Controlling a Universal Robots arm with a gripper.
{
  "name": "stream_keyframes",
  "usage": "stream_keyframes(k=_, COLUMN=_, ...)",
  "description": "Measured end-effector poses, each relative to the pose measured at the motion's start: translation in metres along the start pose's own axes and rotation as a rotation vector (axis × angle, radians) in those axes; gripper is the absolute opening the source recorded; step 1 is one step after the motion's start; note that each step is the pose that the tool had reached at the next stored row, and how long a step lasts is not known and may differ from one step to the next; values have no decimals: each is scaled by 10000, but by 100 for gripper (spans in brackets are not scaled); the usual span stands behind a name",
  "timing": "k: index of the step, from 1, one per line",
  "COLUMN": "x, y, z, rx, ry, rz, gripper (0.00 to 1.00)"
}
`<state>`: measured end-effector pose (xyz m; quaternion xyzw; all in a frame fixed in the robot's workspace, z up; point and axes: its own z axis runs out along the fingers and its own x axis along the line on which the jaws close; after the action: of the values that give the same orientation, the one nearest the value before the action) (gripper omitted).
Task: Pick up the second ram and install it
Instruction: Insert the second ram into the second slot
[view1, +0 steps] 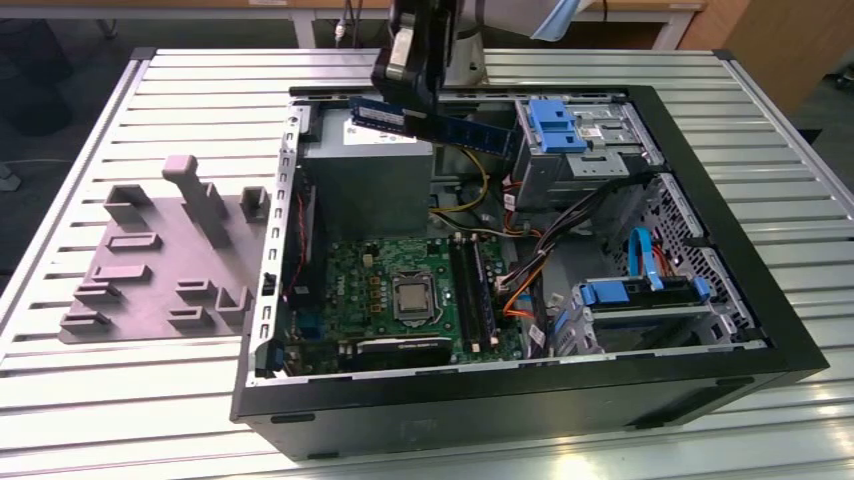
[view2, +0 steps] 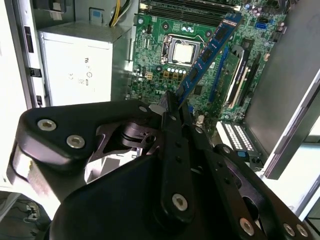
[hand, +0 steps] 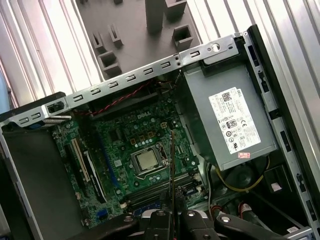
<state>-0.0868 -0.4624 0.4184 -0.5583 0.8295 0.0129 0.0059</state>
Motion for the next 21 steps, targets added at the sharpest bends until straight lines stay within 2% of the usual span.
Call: stream_keyframes(k=21, x=0, y=0, z=7, rx=38, ry=-23, rz=1560, gripper=14)
